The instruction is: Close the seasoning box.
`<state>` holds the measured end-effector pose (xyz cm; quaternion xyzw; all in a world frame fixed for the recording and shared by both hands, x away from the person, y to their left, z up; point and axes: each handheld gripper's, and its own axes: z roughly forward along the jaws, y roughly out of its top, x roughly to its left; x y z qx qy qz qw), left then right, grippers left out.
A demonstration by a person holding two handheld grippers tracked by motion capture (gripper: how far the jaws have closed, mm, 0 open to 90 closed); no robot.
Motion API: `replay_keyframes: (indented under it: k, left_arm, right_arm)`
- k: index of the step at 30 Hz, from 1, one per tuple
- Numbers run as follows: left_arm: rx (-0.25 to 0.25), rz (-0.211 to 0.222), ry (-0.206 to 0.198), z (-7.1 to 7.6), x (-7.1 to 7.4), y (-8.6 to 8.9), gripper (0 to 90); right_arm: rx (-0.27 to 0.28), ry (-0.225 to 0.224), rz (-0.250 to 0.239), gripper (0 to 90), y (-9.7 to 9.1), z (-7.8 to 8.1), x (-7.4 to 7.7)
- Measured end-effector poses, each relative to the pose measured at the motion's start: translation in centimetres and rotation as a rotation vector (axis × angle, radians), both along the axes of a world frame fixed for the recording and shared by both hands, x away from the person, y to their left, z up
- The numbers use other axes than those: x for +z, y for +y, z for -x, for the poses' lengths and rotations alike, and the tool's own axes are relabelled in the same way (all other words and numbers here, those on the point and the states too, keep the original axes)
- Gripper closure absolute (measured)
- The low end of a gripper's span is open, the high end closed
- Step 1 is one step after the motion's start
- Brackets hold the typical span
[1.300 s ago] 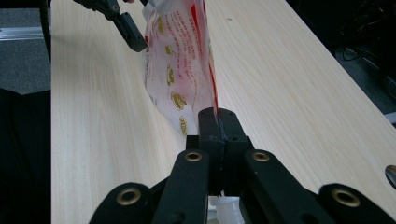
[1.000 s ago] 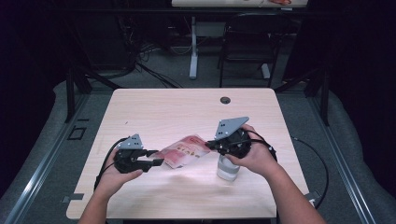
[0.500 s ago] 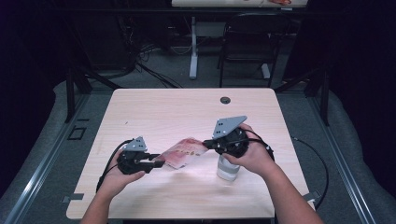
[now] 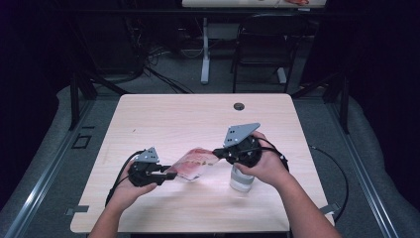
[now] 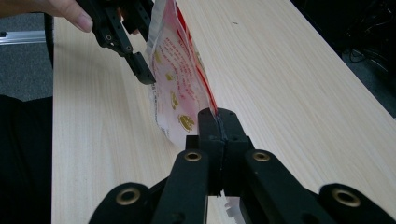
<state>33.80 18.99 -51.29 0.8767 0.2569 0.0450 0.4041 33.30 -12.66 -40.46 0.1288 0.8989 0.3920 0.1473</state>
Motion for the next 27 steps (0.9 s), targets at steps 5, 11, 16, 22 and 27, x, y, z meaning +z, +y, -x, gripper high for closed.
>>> replay_keyframes:
  k: [5, 11, 16, 22, 27]
  left_arm:
    - [-0.004, -0.002, 0.005, 0.0, -0.4, -0.3, 69.7]
    - [0.004, 0.005, 0.009, 0.1, -0.8, -0.4, 70.0]
    - [0.008, 0.007, 0.003, 0.1, -1.2, -0.5, 70.1]
    - [0.011, 0.002, 0.007, 0.1, -1.6, -0.6, 70.2]
    - [0.018, -0.002, 0.013, 0.1, -2.2, -0.6, 70.2]
  right_arm:
    - [-0.005, 0.002, -0.002, 89.9, 0.0, -0.1, -0.1]
    - [-0.004, 0.003, -0.005, 89.8, 0.1, -0.1, -0.1]
    - [-0.006, 0.006, -0.006, 89.7, 0.1, -0.1, -0.2]
    - [-0.007, 0.013, -0.013, 89.4, 0.3, -0.2, -0.4]
    - [0.001, 0.022, -0.009, 89.1, 0.5, -0.3, -0.6]
